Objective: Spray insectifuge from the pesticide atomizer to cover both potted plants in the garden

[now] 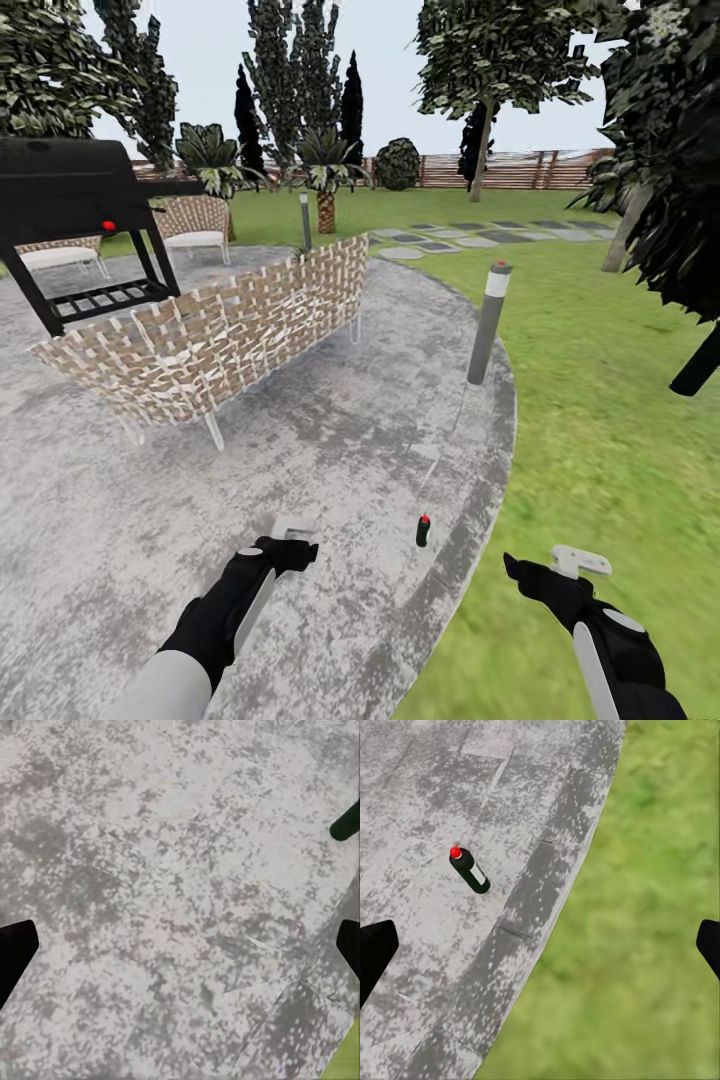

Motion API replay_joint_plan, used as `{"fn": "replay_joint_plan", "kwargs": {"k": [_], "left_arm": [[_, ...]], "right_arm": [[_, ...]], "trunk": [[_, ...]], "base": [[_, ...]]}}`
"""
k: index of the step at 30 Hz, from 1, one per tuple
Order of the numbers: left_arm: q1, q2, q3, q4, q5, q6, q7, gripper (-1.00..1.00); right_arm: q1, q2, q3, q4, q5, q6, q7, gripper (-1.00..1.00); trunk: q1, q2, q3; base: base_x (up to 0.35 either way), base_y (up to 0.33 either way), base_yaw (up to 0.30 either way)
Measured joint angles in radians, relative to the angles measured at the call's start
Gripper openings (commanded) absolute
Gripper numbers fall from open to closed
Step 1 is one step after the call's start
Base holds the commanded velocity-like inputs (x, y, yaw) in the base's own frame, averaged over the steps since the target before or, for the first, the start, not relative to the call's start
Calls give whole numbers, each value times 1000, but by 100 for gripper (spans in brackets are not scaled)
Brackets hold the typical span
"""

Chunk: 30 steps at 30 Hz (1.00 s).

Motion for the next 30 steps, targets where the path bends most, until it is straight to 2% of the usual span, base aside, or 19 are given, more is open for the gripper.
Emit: {"fn": "replay_joint_plan", "kwargs": {"k": [2, 10, 30], "left_arm": [[0, 0, 0, 0, 0, 0, 0, 100], [0, 0, 0, 0, 0, 0, 0, 100], [0, 0, 0, 0, 0, 0, 0, 100]], "right_arm": [[0, 0, 0, 0, 0, 0, 0, 100], [0, 0, 1, 0, 0, 0, 0, 100], [0, 1, 3, 0, 0, 0, 0, 100]], "trunk": [[9, 14, 0], [8, 12, 0], [8, 12, 0]], "base": [[128, 179, -24], [31, 232, -71], [13, 298, -254]]}}
